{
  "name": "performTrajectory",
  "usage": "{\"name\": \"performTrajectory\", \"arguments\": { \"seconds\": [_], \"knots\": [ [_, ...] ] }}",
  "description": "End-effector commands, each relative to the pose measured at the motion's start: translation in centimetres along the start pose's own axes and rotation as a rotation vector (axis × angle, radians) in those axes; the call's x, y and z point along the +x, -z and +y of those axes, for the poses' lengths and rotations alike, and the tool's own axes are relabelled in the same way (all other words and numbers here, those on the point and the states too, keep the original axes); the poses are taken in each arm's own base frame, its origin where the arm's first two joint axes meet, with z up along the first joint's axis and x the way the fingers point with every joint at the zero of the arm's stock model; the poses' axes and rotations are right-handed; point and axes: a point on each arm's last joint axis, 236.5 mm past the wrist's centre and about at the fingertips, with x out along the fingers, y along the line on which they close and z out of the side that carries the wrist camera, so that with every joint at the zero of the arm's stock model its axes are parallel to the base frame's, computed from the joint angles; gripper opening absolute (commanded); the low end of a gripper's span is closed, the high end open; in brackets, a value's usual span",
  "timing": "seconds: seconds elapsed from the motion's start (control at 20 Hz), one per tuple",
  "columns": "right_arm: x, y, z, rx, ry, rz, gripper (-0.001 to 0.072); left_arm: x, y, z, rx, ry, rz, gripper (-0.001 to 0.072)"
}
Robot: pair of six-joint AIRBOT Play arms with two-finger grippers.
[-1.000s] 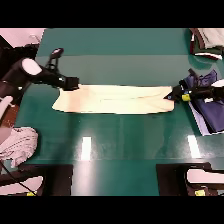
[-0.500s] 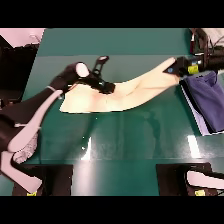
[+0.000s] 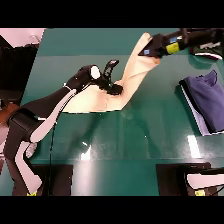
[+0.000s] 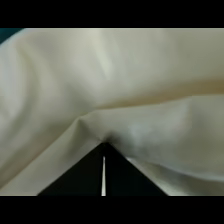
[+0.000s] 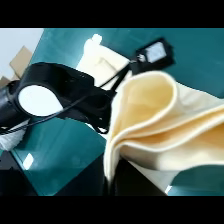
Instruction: Fold the shirts.
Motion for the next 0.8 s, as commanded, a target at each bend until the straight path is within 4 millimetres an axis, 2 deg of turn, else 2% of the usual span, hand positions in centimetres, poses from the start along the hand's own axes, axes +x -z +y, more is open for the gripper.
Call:
{"name": "performTrajectory", "arguments": {
  "seconds": [0.0,0.05,0.15,0.25,0.35,0.45,0.55,0.65,0.75],
  "knots": [
    [3.1,-0.3,2.8,-0.059,-0.045,0.038,0.0012,-0.9,0.4,1.9,0.017,-0.047,0.040,0.0028],
    [4.0,-0.2,3.3,-0.068,-0.056,0.046,0.0013,-2.1,0.1,3.1,0.018,-0.071,0.037,0.0027],
    [6.0,0.1,3.9,-0.070,-0.071,0.059,0.0012,-5.6,-1.4,5.8,0.015,-0.130,-0.004,0.0028],
    [7.9,0.4,4.2,-0.068,-0.083,0.066,0.0012,-11.0,-3.0,9.2,0.015,-0.224,-0.065,0.0028],
    [10.0,0.5,4.5,-0.064,-0.093,0.065,0.0013,-17.5,-3.8,13.0,-0.004,-0.328,-0.124,0.0028],
    [12.6,0.8,5.0,-0.072,-0.107,0.066,0.0013,-23.8,-3.4,15.9,-0.027,-0.404,-0.159,0.0029],
    [15.8,1.4,5.7,-0.102,-0.129,0.065,0.0014,-29.0,-2.2,17.7,-0.056,-0.453,-0.183,0.0029],
    [19.6,2.7,6.4,-0.127,-0.142,0.074,0.0015,-32.8,-0.8,18.8,-0.105,-0.483,-0.200,0.0029],
    [23.4,4.3,7.6,-0.151,-0.188,0.078,0.0017,-35.0,-0.1,19.3,-0.131,-0.503,-0.217,0.0029]
  ]
}}
